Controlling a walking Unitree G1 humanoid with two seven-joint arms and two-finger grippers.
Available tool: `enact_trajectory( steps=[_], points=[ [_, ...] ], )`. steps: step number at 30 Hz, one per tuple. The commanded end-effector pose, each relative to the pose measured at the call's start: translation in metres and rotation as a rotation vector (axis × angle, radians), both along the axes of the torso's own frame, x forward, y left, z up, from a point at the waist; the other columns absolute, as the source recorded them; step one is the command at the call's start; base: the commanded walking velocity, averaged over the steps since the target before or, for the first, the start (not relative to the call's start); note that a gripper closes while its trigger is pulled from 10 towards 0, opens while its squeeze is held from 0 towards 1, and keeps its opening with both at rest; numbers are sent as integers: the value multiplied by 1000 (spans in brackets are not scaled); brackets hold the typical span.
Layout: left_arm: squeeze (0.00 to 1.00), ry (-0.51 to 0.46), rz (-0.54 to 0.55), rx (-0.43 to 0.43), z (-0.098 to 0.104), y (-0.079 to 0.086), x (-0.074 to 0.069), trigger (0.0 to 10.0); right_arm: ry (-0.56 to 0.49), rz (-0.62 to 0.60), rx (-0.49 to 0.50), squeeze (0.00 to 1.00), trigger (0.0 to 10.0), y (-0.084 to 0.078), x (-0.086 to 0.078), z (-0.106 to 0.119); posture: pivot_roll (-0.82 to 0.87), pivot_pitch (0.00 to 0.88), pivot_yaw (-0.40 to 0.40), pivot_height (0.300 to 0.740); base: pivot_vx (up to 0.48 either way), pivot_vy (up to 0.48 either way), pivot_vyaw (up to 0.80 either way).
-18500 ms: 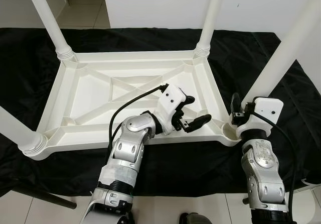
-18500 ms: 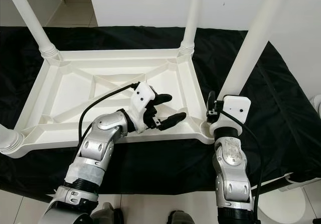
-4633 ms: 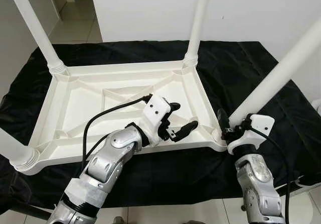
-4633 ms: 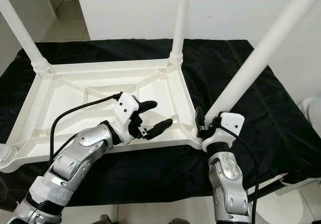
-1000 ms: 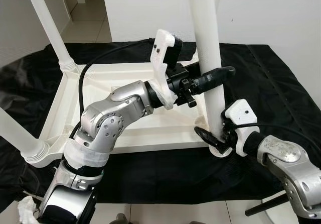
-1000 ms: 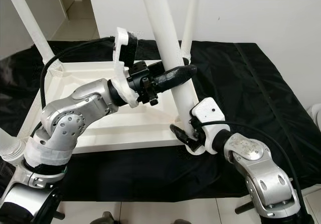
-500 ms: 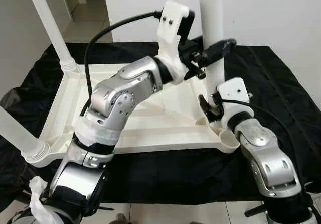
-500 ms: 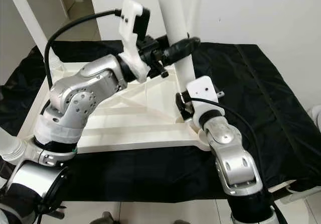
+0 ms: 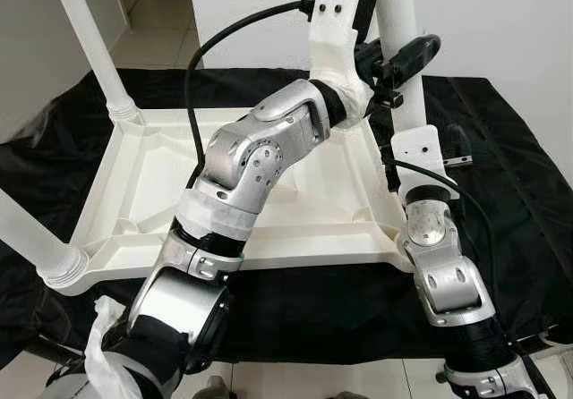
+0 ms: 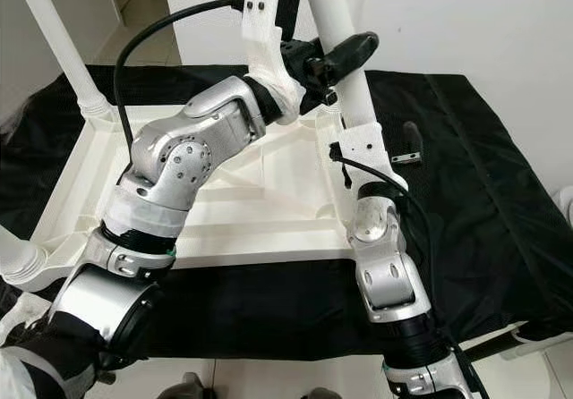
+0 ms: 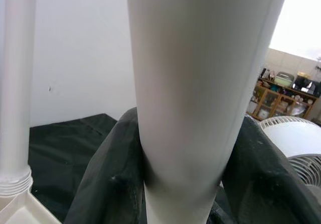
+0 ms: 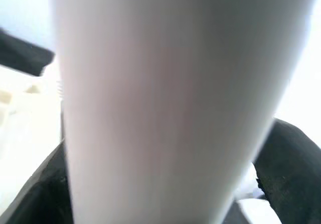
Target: Building children table
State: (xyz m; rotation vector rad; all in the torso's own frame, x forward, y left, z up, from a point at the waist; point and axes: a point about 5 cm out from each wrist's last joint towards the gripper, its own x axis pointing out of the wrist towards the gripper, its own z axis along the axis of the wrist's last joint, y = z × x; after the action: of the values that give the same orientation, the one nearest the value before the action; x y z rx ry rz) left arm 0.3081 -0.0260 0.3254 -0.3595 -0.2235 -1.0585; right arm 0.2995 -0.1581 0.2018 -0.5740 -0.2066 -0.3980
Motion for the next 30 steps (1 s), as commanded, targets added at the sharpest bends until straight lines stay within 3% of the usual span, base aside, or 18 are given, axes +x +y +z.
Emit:
enact_trajectory(
  steps=[1, 7, 8, 9, 23, 24, 30],
  points=[
    [0, -23, -4, -3, 7, -4, -2, 10000, -53, -74, -32, 0, 10000, -5, 3, 3, -15, 0, 15, 740, 0, 0, 0],
    [0, -27, -10, -6, 10, -8, -4, 10000, -83, -105, -69, 0, 10000, -2, 7, 2, -10, 0, 16, 740, 0, 0, 0],
    [0, -25, -8, -9, 11, -8, -4, 10000, -93, -123, -78, 0, 980, -1, 7, 1, -7, 0, 15, 740, 0, 0, 0],
    [0, -24, -5, -10, 12, -9, -4, 10000, -100, -134, -81, 0, 0, -1, 7, 1, -7, 0, 15, 740, 0, 0, 0],
    [0, -32, 9, -8, 13, -10, -3, 10000, -173, -184, -58, 0, 0, -2, 5, 1, -9, 0, 18, 740, 0, 0, 0],
    [0, -44, 11, 3, 13, -11, -3, 10000, -203, -200, -52, 0, 4863, -4, 4, 2, -8, 0, 17, 740, 0, 0, 0],
    [0, -52, 12, 11, 12, -11, -3, 10000, -223, -210, -48, 0, 4863, -5, 3, 3, -8, 0, 17, 740, 0, 0, 0]
  ],
)
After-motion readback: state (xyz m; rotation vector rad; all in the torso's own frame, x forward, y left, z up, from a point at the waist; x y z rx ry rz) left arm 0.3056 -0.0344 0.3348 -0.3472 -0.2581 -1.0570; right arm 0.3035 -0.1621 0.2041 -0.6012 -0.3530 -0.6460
